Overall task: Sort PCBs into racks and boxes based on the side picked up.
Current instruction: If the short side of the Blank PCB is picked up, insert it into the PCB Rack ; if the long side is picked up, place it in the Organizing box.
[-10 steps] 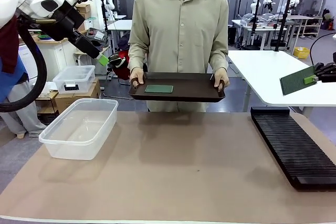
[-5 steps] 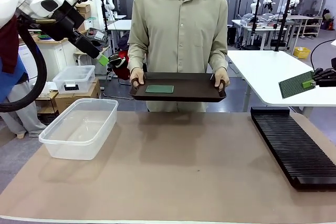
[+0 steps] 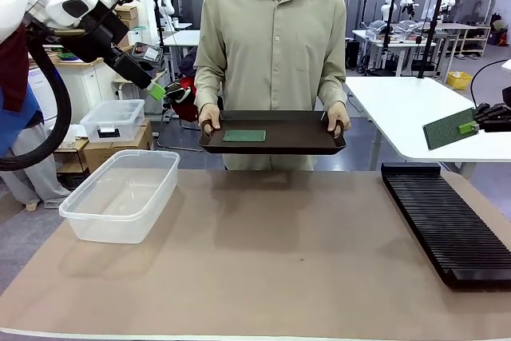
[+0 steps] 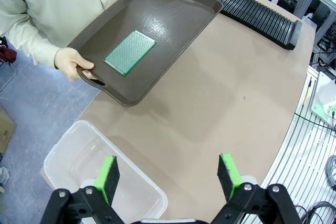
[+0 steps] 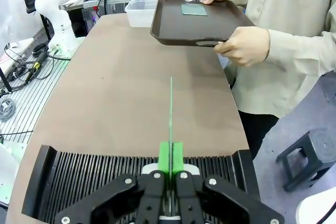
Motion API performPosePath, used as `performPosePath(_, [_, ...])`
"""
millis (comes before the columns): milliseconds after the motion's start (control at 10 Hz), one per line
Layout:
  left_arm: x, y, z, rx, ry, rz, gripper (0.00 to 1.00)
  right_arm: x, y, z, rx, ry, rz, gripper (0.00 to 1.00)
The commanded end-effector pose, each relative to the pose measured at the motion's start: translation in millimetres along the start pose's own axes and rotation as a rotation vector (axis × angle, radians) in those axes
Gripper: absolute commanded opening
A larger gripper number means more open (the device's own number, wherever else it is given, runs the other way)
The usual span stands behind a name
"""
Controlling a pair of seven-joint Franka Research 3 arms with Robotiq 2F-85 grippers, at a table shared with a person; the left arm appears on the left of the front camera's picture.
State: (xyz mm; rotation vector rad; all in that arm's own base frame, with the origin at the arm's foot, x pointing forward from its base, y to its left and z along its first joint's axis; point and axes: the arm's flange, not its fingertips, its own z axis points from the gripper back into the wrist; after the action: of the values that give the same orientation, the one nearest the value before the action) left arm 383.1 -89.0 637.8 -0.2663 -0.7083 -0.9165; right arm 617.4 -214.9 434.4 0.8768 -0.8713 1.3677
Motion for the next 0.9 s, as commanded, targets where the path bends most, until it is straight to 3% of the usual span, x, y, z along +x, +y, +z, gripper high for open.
performPosePath(0, [-2, 1, -1, -0.01, 0.001, 0.003, 1.0, -12, -14, -2, 0.065, 0.02, 0.028, 0.02])
performPosePath(400, [-2, 1, -1, -0.01, 0.001, 0.003, 1.0, -33, -31, -11, 0.066, 0.091, 0.179, 0.02])
performPosePath(800, [-2, 1, -1, -0.01, 0.001, 0.003, 1.0, -54, -37, -26, 0.087, 0.132, 0.228, 0.02])
